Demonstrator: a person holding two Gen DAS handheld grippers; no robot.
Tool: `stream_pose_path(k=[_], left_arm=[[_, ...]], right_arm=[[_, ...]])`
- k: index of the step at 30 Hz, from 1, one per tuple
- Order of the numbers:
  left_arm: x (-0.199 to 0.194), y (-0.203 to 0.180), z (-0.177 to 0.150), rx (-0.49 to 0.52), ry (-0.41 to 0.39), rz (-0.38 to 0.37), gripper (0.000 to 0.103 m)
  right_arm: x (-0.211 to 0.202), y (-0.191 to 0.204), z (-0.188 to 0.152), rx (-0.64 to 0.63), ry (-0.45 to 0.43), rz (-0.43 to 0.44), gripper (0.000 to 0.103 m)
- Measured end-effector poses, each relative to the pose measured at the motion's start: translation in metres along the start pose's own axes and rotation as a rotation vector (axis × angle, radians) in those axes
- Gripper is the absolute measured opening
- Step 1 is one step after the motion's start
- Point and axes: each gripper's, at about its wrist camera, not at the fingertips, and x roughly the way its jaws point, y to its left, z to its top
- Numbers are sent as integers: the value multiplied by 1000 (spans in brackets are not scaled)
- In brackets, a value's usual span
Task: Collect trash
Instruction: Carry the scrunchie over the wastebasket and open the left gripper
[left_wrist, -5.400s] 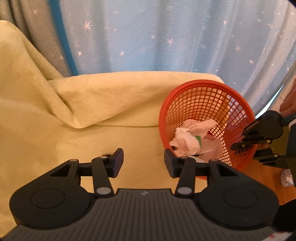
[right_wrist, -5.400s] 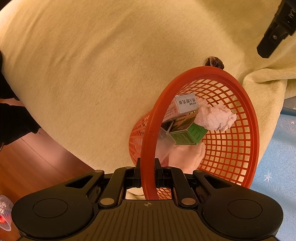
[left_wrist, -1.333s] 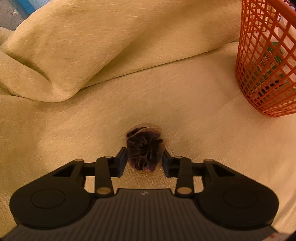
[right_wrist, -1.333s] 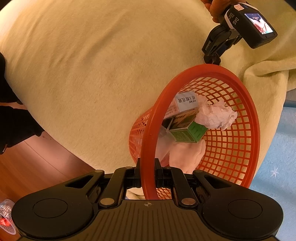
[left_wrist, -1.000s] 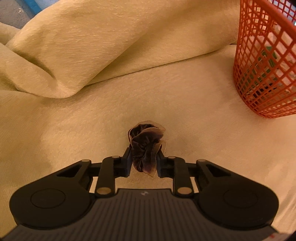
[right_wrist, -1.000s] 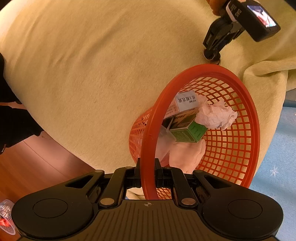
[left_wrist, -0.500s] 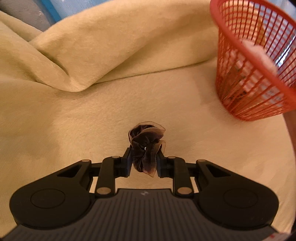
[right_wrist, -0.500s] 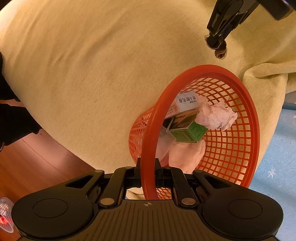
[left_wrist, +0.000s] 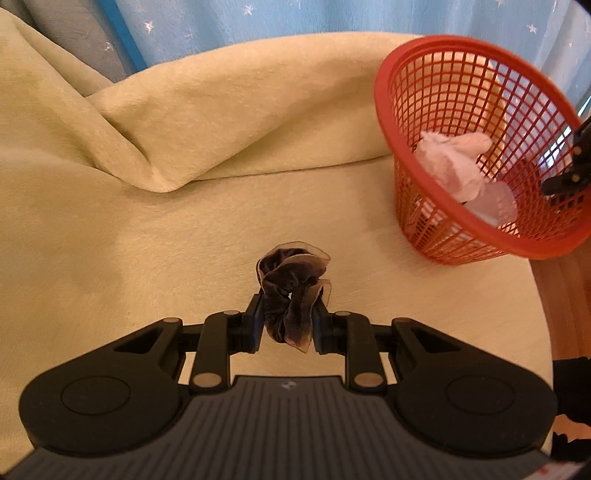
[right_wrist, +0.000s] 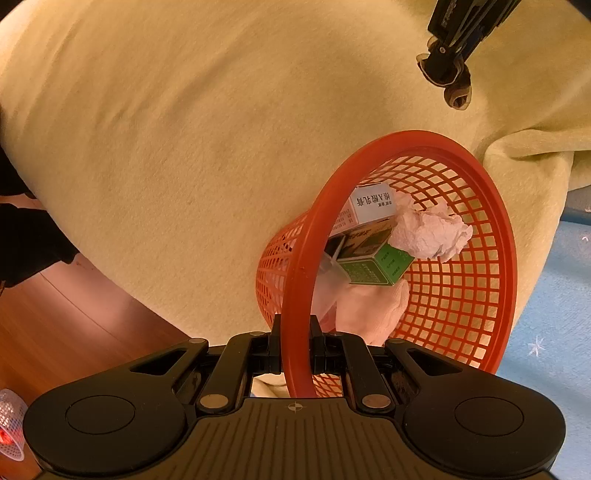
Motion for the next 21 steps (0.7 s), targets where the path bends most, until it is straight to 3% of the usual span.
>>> stream_pose_path(k=[21], left_arm=[[-62,-29,20,4,-87,-43,21]], right_arm=[[-1,1,0,3,5,-10,7]])
